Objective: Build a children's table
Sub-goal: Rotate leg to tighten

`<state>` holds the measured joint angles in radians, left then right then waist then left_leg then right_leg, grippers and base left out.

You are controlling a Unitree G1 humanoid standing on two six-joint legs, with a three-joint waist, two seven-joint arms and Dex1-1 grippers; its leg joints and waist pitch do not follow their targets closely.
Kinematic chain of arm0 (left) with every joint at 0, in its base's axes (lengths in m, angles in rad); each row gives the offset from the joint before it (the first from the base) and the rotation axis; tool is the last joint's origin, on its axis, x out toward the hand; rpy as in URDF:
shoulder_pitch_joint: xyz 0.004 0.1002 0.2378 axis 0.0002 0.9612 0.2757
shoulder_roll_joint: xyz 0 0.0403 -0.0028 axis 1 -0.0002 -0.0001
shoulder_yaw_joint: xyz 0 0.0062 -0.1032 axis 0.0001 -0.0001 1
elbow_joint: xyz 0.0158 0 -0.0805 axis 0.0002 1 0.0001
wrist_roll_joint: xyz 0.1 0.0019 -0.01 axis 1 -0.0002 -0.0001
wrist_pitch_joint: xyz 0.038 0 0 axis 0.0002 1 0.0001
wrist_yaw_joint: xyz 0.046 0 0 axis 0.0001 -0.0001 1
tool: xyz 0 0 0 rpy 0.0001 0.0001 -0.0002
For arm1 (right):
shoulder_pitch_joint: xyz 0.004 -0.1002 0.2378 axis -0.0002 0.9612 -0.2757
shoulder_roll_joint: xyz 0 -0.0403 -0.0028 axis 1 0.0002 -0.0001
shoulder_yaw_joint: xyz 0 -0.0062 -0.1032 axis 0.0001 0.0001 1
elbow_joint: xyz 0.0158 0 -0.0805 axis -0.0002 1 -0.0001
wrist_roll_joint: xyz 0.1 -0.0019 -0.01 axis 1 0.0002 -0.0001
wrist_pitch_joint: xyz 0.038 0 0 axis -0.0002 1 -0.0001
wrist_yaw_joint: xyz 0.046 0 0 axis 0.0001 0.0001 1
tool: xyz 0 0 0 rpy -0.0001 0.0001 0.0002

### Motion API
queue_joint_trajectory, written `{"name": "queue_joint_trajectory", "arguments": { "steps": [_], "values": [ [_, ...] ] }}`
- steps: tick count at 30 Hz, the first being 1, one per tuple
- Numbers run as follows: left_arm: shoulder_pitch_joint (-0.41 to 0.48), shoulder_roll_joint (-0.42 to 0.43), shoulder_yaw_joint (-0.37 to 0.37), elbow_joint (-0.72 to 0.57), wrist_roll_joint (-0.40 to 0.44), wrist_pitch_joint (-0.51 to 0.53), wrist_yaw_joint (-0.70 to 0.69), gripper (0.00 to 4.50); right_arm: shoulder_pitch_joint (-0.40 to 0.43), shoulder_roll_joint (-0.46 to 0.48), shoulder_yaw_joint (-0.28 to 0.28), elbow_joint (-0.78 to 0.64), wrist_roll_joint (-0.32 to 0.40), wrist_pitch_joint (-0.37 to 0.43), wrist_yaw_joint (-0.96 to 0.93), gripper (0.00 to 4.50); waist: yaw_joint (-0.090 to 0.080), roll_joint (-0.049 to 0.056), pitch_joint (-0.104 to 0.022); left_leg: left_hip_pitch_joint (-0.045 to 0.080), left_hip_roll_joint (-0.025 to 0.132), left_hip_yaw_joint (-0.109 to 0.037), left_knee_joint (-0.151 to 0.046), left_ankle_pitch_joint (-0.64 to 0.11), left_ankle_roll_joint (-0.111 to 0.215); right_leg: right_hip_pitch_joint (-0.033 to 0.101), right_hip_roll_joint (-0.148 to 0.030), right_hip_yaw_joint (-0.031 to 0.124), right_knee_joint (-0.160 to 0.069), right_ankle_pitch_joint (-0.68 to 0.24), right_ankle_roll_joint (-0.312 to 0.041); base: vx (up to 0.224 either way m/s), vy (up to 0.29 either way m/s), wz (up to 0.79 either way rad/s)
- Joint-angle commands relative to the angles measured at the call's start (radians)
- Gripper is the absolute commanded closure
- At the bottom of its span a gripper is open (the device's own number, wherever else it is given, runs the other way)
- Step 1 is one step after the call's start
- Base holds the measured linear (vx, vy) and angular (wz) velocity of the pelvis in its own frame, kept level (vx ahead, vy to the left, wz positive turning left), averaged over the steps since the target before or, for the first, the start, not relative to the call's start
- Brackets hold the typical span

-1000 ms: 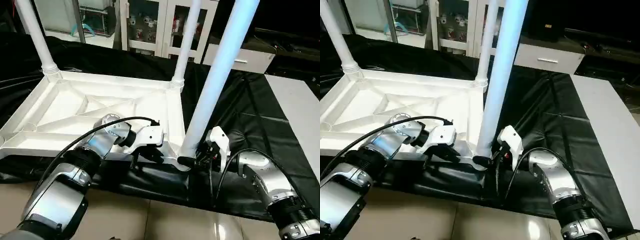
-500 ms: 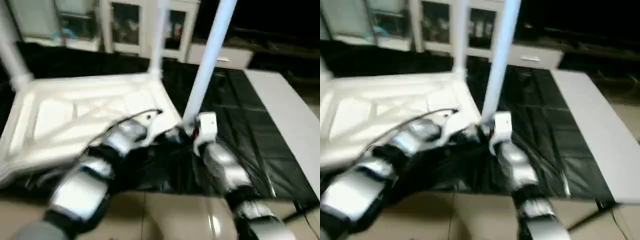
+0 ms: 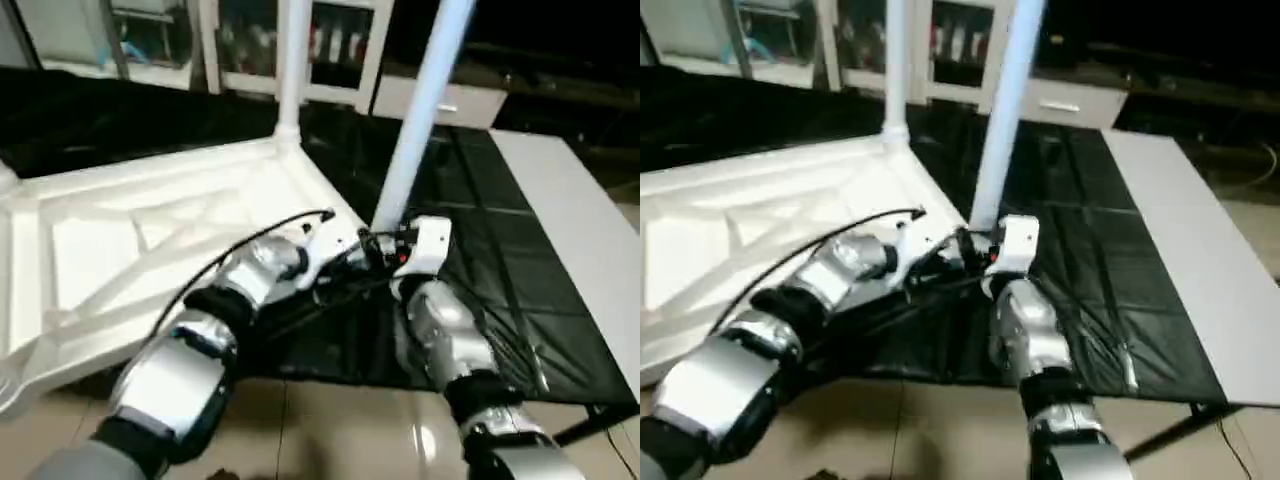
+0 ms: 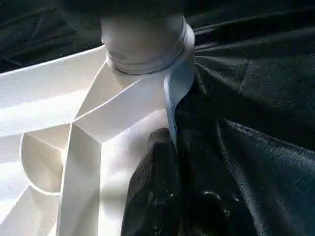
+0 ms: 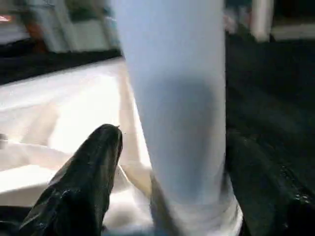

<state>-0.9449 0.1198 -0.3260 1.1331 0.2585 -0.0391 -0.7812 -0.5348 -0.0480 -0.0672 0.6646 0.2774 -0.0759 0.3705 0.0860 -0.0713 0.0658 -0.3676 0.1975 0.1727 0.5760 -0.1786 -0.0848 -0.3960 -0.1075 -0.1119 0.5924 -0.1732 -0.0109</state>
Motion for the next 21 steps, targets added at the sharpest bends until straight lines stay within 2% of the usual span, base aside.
{"name": "queue_joint_trajectory", "arguments": {
  "steps": [1, 3, 4, 6, 8, 9, 12, 14, 15, 16, 18, 19, 21],
  "values": [
    [0.065, 0.049, -0.081, 0.011, 0.047, -0.074, -0.173, 4.5, 0.055, -0.087, 0.026, -0.134, 0.041, 0.093, 0.168, 0.82, 0.006, 0.003, -0.065, 0.008, 0.043, -0.011, -0.08, -0.265, 0.045, 0.043, -0.065, 0.061, -0.087, -0.325, -0.148, 0.0, 0.0, 0.0],
    [0.093, 0.075, -0.1, -0.024, 0.032, -0.155, -0.303, 4.5, 0.095, -0.151, 0.056, -0.204, 0.054, 0.146, 0.274, 0.82, 0.015, 0.01, -0.069, 0.009, 0.046, -0.009, -0.077, -0.221, 0.071, 0.05, -0.063, 0.064, -0.077, -0.228, -0.171, 0.055, -0.022, 0.02],
    [0.104, 0.085, -0.106, -0.037, 0.025, -0.186, -0.352, 4.5, 0.11, -0.173, 0.068, -0.228, 0.057, 0.163, 0.312, 0.82, 0.017, 0.01, -0.069, 0.011, 0.049, -0.008, -0.077, -0.213, 0.07, 0.047, -0.064, 0.064, -0.073, -0.208, -0.181, 0.069, -0.024, 0.02],
    [0.115, 0.132, -0.158, -0.047, 0.065, -0.228, -0.42, 4.5, 0.195, -0.324, 0.164, -0.324, 0.035, 0.234, 0.509, 0.82, 0.031, 0.018, -0.076, 0.015, 0.048, -0.004, -0.067, -0.15, 0.084, 0.054, -0.057, 0.063, -0.057, -0.068, -0.212, 0.077, -0.018, -0.01],
    [0.12, 0.143, -0.166, -0.06, 0.06, -0.241, -0.461, 4.5, 0.222, -0.368, 0.189, -0.346, 0.041, 0.264, 0.575, 0.82, 0.036, 0.015, -0.075, 0.012, 0.048, -0.002, -0.066, -0.145, 0.094, 0.058, -0.057, 0.064, -0.051, -0.038, -0.22, 0.036, -0.003, -0.01],
    [0.122, 0.147, -0.165, -0.071, 0.05, -0.244, -0.487, 4.5, 0.235, -0.389, 0.205, -0.36, 0.042, 0.275, 0.605, 0.82, 0.04, 0.02, -0.074, 0.009, 0.048, -0.003, -0.069, -0.158, 0.085, 0.059, -0.062, 0.063, -0.052, -0.074, -0.225, 0.0, 0.0, 0.0],
    [0.127, 0.155, -0.161, -0.104, 0.032, -0.25, -0.554, 4.5, 0.256, -0.417, 0.233, -0.393, 0.039, 0.314, 0.64, 0.82, 0.038, 0.017, -0.074, 0.015, 0.05, -0.002, -0.072, -0.19, 0.06, 0.058, -0.06, 0.066, -0.056, -0.131, -0.223, 0.0, 0.0, 0.0],
    [0.128, 0.158, -0.161, -0.113, 0.032, -0.255, -0.569, 4.5, 0.255, -0.412, 0.239, -0.392, 0.023, 0.306, 0.632, 0.82, 0.038, 0.018, -0.072, 0.017, 0.051, -0.001, -0.074, -0.213, 0.049, 0.055, -0.06, 0.067, -0.06, -0.163, -0.218, 0.0, 0.0, 0.0],
    [0.128, 0.162, -0.164, -0.125, 0.032, -0.26, -0.584, 4.5, 0.24, -0.392, 0.239, -0.373, -0.001, 0.298, 0.594, 0.82, 0.037, 0.018, -0.069, 0.022, 0.051, -0.001, -0.077, -0.253, 0.03, 0.049, -0.063, 0.068, -0.068, -0.237, -0.203, 0.0, 0.0, 0.0],
    [0.127, 0.163, -0.168, -0.127, 0.032, -0.265, -0.587, 4.5, 0.227, -0.378, 0.237, -0.355, -0.01, 0.286, 0.571, 0.82, 0.035, 0.017, -0.067, 0.021, 0.049, -0.001, -0.079, -0.265, 0.025, 0.049, -0.062, 0.069, -0.071, -0.265, -0.195, 0.0, 0.0, 0.0],
    [0.126, 0.164, -0.172, -0.129, 0.032, -0.271, -0.592, 4.5, 0.21, -0.363, 0.233, -0.336, -0.017, 0.279, 0.545, 0.82, 0.034, 0.02, -0.068, 0.03, 0.05, -0.003, -0.081, -0.305, 0.0, 0.042, -0.066, 0.07, -0.08, -0.346, -0.176, 0.0, 0.0, 0.0],
    [0.126, 0.164, -0.175, -0.132, 0.032, -0.272, -0.593, 4.5, 0.184, -0.342, 0.225, -0.306, -0.015, 0.273, 0.527, 0.82, 0.032, 0.021, -0.067, 0.034, 0.051, -0.002, -0.081, -0.311, -0.002, 0.036, -0.064, 0.072, -0.08, -0.338, -0.18, 0.0, 0.0, 0.0],
    [0.129, 0.164, -0.177, -0.138, 0.032, -0.27, -0.595, 4.5, 0.166, -0.334, 0.226, -0.286, -0.019, 0.271, 0.528, 0.82, 0.034, 0.022, -0.068, 0.033, 0.052, -0.002, -0.081, -0.308, -0.004, 0.038, -0.063, 0.072, -0.076, -0.317, -0.185, 0.0, 0.0, 0.0]
  ]
}}
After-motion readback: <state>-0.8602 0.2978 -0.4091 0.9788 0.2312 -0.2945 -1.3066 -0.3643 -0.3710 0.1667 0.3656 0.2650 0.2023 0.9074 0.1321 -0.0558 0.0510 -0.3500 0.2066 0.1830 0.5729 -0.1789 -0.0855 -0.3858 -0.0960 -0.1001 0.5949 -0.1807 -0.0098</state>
